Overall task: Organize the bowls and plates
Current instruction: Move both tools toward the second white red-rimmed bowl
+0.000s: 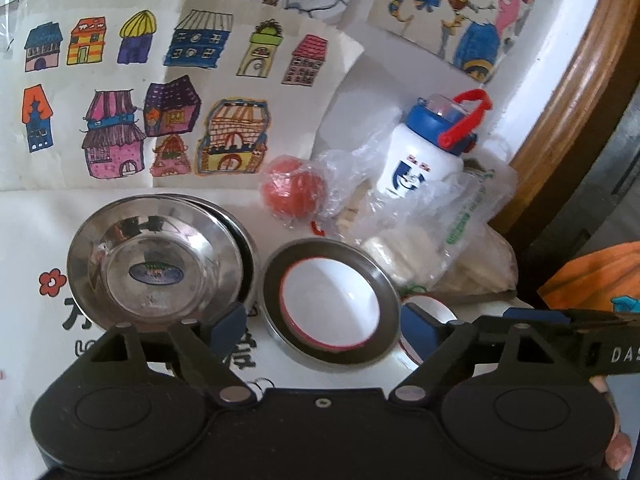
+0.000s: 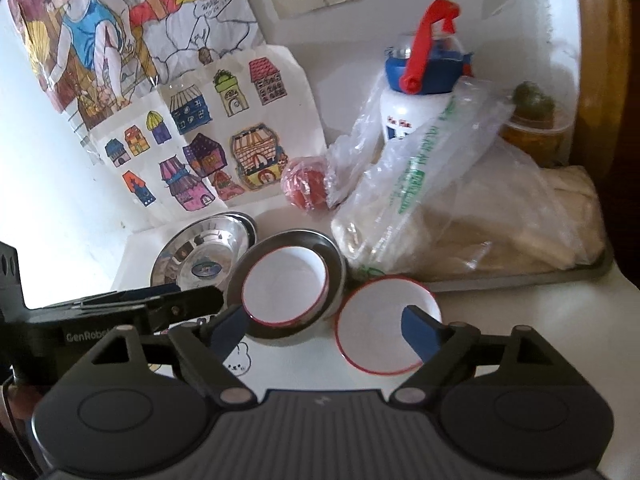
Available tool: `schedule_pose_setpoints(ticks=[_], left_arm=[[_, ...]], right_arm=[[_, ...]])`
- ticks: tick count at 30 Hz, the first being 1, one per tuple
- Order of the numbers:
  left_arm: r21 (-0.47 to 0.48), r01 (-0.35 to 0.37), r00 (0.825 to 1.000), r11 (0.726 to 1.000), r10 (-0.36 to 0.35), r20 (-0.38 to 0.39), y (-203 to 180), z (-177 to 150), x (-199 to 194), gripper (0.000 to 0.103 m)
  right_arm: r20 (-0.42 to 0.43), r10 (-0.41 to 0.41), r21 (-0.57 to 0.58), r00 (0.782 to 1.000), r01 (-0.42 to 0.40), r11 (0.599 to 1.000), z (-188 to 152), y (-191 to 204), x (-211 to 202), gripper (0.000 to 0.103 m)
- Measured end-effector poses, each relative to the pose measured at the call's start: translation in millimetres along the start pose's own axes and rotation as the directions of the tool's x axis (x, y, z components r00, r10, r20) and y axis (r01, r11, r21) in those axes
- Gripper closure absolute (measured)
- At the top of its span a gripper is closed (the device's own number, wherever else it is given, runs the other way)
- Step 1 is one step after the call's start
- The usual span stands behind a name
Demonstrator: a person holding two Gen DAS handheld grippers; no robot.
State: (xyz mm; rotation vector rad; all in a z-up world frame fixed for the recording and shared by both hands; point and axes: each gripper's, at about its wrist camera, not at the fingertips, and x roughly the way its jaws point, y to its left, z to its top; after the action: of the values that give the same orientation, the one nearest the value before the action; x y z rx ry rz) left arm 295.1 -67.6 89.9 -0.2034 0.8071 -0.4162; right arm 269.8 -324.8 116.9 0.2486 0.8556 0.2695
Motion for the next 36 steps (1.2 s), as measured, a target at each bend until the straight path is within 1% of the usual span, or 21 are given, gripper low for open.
schedule_pose_setpoints(ticks=[3, 6, 12, 16, 19, 25, 32, 36], left_arm=[[0.01, 0.011, 1.0, 1.0, -0.011, -0.003, -7.2, -7.6, -2.5, 0.015], [0.011, 0.018, 1.0, 1.0, -0.018, 0.004, -14.3, -15.5, -4.5, 0.007], [0.045, 0.015, 1.0, 0.999, -0.015, 0.008, -31.5, -29.9, -5.1, 0.006], [0.058, 0.018, 1.0, 0.998, -0.018, 0.003, -39.4, -37.6, -5.4, 0.004], [0.071, 0.014, 1.0, 0.997, -0.015, 0.008, -46.1, -42.4, -4.9, 0.002], [0.083, 0.011, 1.0, 0.997, -0.01, -0.012, -54.8, -50.3, 2.0, 0.001], [0.055, -0.002, 0.999, 0.998, 0.005, -0.044, -57.4, -55.1, 14.4, 0.001], [-0.021, -0.007, 0.998, 1.0, 0.006, -0.056, -57.0, -55.1, 24.8, 0.001]], right_arm=[[0.011, -0.005, 0.012, 1.0, 0.005, 1.0, -7.1, -6.9, -9.8, 0.009], [0.024, -0.013, 0.017, 1.0, 0.012, 1.0, -15.7, -15.2, -19.0, 0.005], [0.039, -0.008, 0.034, 0.999, 0.007, 0.999, -33.4, -30.3, -31.6, 0.0], [0.053, -0.017, 0.02, 0.998, 0.016, 1.0, -45.0, -35.5, -38.5, 0.0], [0.048, -0.021, 0.014, 0.999, 0.021, 1.0, -51.7, -38.9, -39.0, 0.0], [0.033, -0.02, 0.018, 0.999, 0.02, 1.0, -58.3, -47.4, -34.3, 0.0], [0.025, -0.022, 0.044, 0.999, 0.021, 0.999, -58.7, -63.1, -26.9, 0.0], [0.021, -0.033, 0.059, 0.999, 0.032, 0.998, -56.6, -71.4, -19.3, 0.0]])
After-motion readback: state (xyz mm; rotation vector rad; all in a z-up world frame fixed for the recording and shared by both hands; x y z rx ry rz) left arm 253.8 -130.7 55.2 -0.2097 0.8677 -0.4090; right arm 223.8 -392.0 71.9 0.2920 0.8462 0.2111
